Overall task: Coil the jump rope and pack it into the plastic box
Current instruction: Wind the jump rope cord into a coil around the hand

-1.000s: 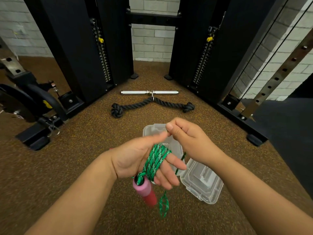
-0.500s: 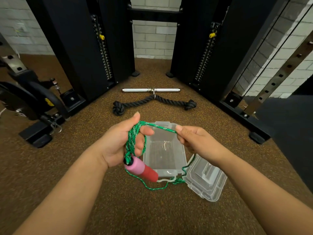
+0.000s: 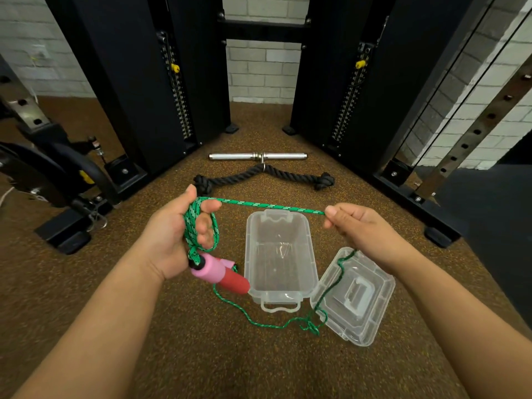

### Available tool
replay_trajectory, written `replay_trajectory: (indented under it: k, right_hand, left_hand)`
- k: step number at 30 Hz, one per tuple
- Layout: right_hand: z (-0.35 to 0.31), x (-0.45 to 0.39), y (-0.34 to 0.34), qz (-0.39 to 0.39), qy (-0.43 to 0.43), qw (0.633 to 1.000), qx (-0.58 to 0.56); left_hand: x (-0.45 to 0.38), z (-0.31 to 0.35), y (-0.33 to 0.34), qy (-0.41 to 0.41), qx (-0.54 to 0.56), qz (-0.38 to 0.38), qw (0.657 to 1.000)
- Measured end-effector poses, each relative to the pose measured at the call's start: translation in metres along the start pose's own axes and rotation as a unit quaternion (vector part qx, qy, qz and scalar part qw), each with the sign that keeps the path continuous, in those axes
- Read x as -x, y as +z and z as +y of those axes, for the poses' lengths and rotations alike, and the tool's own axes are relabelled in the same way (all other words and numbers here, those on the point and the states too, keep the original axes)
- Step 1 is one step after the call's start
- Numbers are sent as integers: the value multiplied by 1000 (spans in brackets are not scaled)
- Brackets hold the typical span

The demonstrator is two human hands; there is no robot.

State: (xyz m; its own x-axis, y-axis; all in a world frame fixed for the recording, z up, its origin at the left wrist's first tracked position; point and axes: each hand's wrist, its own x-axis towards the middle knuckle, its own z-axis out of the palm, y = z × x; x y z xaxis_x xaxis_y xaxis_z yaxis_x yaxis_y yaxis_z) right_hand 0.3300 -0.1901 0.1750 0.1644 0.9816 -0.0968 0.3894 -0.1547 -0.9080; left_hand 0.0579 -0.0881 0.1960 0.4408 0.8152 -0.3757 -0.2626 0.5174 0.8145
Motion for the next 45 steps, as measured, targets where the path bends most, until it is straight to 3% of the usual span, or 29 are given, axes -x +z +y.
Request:
replay_trajectory:
  k: [3,12,16,21,24,27,30,33,35,39,45]
  right_hand:
    - [2,2,-2,-20,3,999,25]
    - [15,-2,-4,29,36,995,92]
    - [26,-4,8,-36,64,989,126]
    - [14,-5,39,-106,18,994,17]
    - [0,-1,56,-129,-27,989,-67]
    - [-1,1,64,-144,-18,984,-102]
    - [-1,2,64,-162,-14,981,-101]
    - [3,2,60,-145,-3,983,-110]
    - [8,3,59,-111,-7,993,-35]
    - [2,11,67,-145,-77,971,176]
    - [-15,15,71,-157,-115,969,152]
  left_hand:
    - [0,2,-4,4,18,6,1000]
    - [-2,-2,2,-16,0,-24,1000]
    - [3,-11,15,-50,-82,-98,991]
    - [13,-26,41,-99,-189,-234,948]
    - [16,-30,49,-128,-210,-283,927]
    - [16,-32,49,-152,-218,-311,912]
    - [13,-29,42,-139,-196,-290,926]
    - [8,-21,35,-86,-134,-216,963]
    - [3,-17,30,-58,-57,-180,980]
    - [-4,-19,31,-57,42,-170,983]
    - [-8,-22,27,-63,96,-156,981]
